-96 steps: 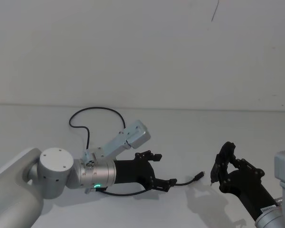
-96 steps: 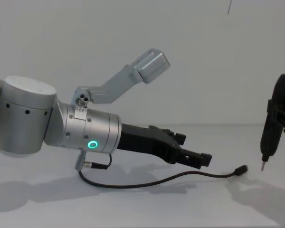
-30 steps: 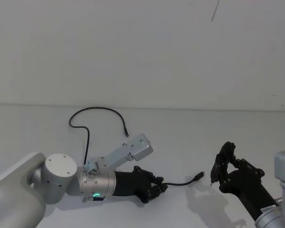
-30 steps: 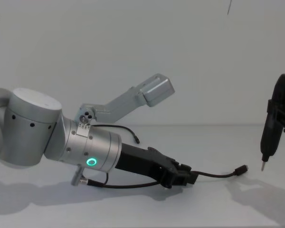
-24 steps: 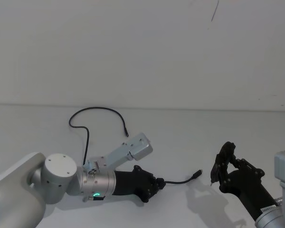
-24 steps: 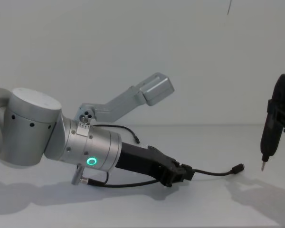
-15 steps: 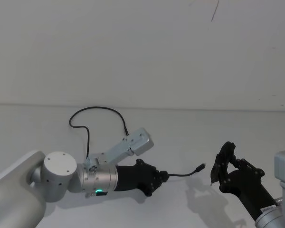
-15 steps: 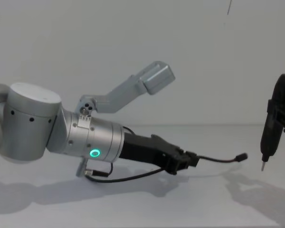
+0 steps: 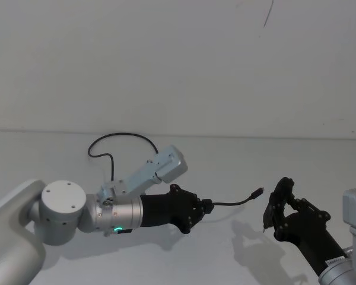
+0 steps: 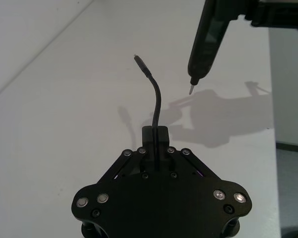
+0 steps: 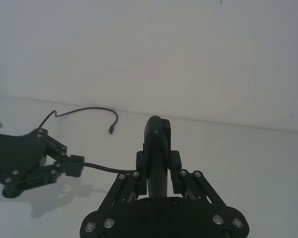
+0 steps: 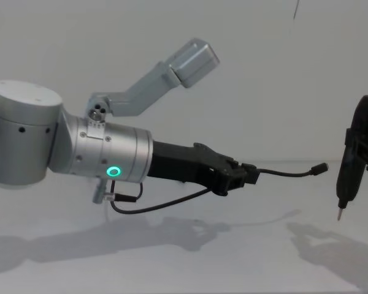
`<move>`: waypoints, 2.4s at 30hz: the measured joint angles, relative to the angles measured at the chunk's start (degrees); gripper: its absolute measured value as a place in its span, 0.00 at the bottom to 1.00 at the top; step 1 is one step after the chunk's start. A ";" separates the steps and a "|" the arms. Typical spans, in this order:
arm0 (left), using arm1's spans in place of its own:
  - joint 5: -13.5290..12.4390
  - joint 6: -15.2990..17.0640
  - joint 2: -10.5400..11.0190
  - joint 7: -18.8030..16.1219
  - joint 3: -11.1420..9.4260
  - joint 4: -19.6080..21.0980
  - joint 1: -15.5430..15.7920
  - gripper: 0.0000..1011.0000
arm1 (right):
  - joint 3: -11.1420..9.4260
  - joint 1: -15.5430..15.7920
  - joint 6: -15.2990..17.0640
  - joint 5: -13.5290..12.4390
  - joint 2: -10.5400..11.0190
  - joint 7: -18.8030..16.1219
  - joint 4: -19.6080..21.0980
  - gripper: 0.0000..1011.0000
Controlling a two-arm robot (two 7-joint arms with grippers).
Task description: Pick up the data cable with the one hand.
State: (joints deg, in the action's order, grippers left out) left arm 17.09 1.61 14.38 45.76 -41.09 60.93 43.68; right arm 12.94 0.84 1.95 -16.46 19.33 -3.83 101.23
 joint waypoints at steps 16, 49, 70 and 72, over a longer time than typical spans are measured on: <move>1.39 3.32 7.01 1.24 0.28 10.22 -3.54 0.05 | 0.00 0.00 0.00 0.00 0.00 0.00 0.00 0.27; 2.92 6.58 13.71 -0.31 0.35 19.81 -8.18 0.05 | -0.26 -0.18 -0.13 0.09 -0.76 0.12 0.88 0.27; 3.05 6.82 14.18 -0.53 0.28 20.53 -8.54 0.05 | -1.21 -1.07 1.14 -2.09 -3.82 0.14 2.80 0.27; 3.06 6.83 14.20 -0.54 0.28 20.56 -8.55 0.05 | -1.26 -1.13 1.40 -2.32 -4.11 0.13 2.72 0.27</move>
State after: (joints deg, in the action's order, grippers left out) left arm 20.15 8.44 28.57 45.21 -40.80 81.49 35.13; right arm 11.68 -0.29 3.35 -18.78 15.23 -3.70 103.95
